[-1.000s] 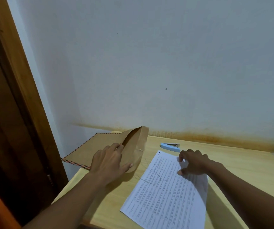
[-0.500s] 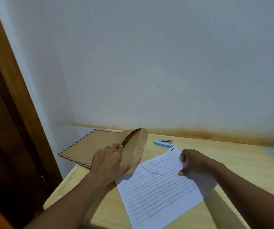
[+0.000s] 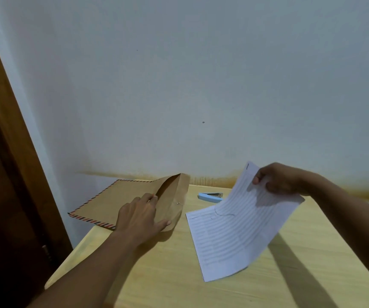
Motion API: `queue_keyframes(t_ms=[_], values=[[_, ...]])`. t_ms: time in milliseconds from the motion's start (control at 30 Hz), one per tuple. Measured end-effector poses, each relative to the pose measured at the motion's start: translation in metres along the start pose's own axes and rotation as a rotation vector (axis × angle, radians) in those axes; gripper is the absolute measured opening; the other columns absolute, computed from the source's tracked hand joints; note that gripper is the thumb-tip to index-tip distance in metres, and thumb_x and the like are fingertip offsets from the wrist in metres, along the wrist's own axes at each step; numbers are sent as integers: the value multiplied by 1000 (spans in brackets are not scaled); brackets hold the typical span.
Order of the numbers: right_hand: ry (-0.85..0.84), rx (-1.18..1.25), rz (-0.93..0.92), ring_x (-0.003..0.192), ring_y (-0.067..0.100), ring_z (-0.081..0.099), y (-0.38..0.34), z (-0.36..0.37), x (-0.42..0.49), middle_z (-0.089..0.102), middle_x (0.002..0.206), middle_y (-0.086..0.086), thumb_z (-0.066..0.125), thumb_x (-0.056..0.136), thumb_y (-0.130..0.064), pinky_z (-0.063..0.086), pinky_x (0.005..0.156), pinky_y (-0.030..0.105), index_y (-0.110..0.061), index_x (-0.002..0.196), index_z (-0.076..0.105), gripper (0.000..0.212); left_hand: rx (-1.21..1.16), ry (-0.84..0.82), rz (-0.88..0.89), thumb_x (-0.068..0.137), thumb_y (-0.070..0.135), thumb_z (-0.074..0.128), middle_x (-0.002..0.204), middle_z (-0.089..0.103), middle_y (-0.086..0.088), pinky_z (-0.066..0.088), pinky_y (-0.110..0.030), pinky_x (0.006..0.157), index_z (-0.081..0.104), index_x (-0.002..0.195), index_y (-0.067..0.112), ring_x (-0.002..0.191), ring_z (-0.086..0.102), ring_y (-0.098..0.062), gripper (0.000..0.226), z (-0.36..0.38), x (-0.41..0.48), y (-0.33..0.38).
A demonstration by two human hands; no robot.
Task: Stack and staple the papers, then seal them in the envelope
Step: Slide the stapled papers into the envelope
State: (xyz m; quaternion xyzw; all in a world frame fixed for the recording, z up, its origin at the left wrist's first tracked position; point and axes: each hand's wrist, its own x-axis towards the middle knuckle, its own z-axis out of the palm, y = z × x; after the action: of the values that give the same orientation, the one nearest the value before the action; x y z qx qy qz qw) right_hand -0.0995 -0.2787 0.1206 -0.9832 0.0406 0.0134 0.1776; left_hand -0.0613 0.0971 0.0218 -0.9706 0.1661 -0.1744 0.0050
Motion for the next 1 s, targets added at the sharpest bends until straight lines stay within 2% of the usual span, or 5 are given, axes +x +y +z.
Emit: queue_keyframes(t_ms=[333, 567, 700, 800, 1000], values=[[340, -253, -148, 93, 23, 51, -39, -77, -35, 56, 108, 2, 48, 83, 1, 44, 77, 36, -32, 112, 67, 47, -36, -13, -3, 82, 82, 50, 153, 46, 6, 54, -35, 94, 41, 152, 21, 125, 56, -18, 94, -7, 12, 12], [473, 24, -151, 78, 22, 57, -51, -104, -55, 63, 94, 7, 50, 84, 5, 44, 64, 31, -26, 100, 74, 43, -58, 17, -3, 82, 80, 52, 149, 49, 8, 53, -36, 93, 46, 149, 22, 126, 57, -18, 88, -11, 9, 13], [386, 407, -90, 68, 14, 56, -40, -100, -48, 72, 91, 6, 53, 88, 5, 47, 67, 23, -20, 97, 77, 36, -83, 19, -17, 82, 78, 54, 149, 49, 10, 53, -36, 92, 46, 148, 23, 125, 56, -18, 86, -11, 7, 12], [257, 420, -13, 54, 8, 49, -32, -84, -36, 65, 83, 7, 58, 92, 2, 40, 51, 13, -19, 98, 77, 29, -92, 19, -6, 80, 78, 52, 140, 54, 10, 54, -36, 85, 52, 140, 24, 114, 59, -19, 81, -10, 5, 12], [114, 524, 198, 66, 18, 62, -19, -43, -11, 66, 103, 12, 56, 94, 3, 49, 46, 19, -10, 100, 76, 24, -129, 22, 39, 78, 61, 54, 146, 50, 10, 52, -36, 93, 51, 142, 23, 121, 57, -19, 75, -11, -5, 9]])
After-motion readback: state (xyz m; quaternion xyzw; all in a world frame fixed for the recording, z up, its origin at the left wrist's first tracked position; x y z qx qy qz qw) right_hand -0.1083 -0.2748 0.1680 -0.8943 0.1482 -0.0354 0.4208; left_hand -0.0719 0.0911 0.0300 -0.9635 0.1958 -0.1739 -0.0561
